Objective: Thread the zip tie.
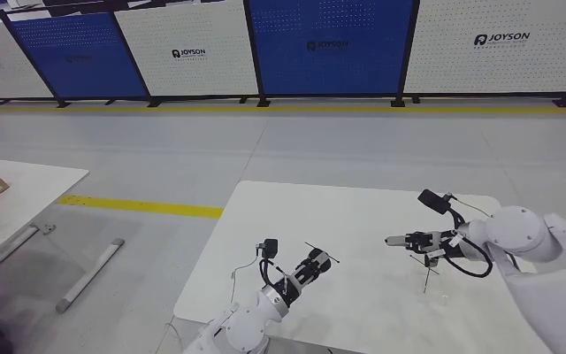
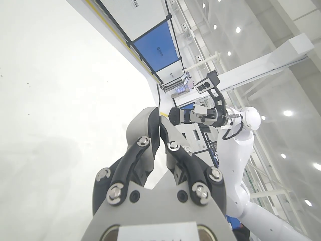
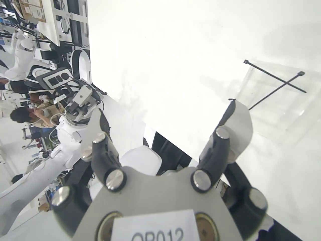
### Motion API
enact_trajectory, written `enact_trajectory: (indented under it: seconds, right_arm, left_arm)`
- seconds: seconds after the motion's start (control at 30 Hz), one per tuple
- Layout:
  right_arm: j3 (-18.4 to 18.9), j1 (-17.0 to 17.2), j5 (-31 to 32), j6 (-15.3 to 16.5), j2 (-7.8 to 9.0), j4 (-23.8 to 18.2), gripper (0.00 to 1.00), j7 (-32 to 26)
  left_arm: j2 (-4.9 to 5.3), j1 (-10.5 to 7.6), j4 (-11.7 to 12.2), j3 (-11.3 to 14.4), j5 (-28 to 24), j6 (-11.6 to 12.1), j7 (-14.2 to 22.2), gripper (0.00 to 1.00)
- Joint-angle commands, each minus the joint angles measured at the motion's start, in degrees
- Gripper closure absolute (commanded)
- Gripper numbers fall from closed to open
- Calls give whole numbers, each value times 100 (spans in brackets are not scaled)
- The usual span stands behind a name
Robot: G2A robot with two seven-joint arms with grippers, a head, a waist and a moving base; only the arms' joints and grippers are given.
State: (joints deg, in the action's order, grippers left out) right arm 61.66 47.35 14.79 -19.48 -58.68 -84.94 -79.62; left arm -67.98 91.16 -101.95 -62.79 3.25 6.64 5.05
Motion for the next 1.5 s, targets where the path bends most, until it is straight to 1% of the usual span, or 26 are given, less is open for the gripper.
enact_trajectory:
  seconds: [0.0,0.1,0.17,0.2,0.27,0.3,0.33,0.8,0.9,0.97,1.07,1.1,1.47]
  right_arm:
    - [3,74,100,0,2,70,0,233]
    - [159,117,369,0,21,236,0,440]
    - [238,163,549,0,31,206,0,314]
    - [319,175,828,0,39,258,0,309]
    - [297,195,1318,0,22,276,0,80]
    - [272,154,1528,0,-1,301,0,-2]
    - [308,125,1600,0,-52,273,0,61]
    - [319,133,1566,0,-67,256,0,78]
    - [319,209,1584,96,-59,263,0,216]
    - [276,156,1746,0,-48,328,0,15]
    - [67,14,1848,0,-58,448,0,-2]
    - [-6,-49,1904,18,-57,430,0,-2]
    - [-6,-49,1904,18,-57,430,0,-2]
  left_arm:
    - [0,0,0,0,0,0,0,100]
    - [0,0,0,0,0,0,0,100]
    - [0,0,0,0,0,0,0,100]
    - [0,0,0,0,0,0,0,100]
    - [0,0,0,0,0,0,0,100]
    - [0,0,0,0,0,0,0,100]
    - [0,0,0,0,0,0,0,100]
    - [0,0,0,0,0,0,0,100]
    - [0,0,0,0,0,0,0,100]
    - [0,0,0,0,0,0,0,100]
    - [0,0,0,0,0,0,0,100]
    - [0,0,0,0,0,0,0,100]
    - [0,0,0,0,0,0,0,100]
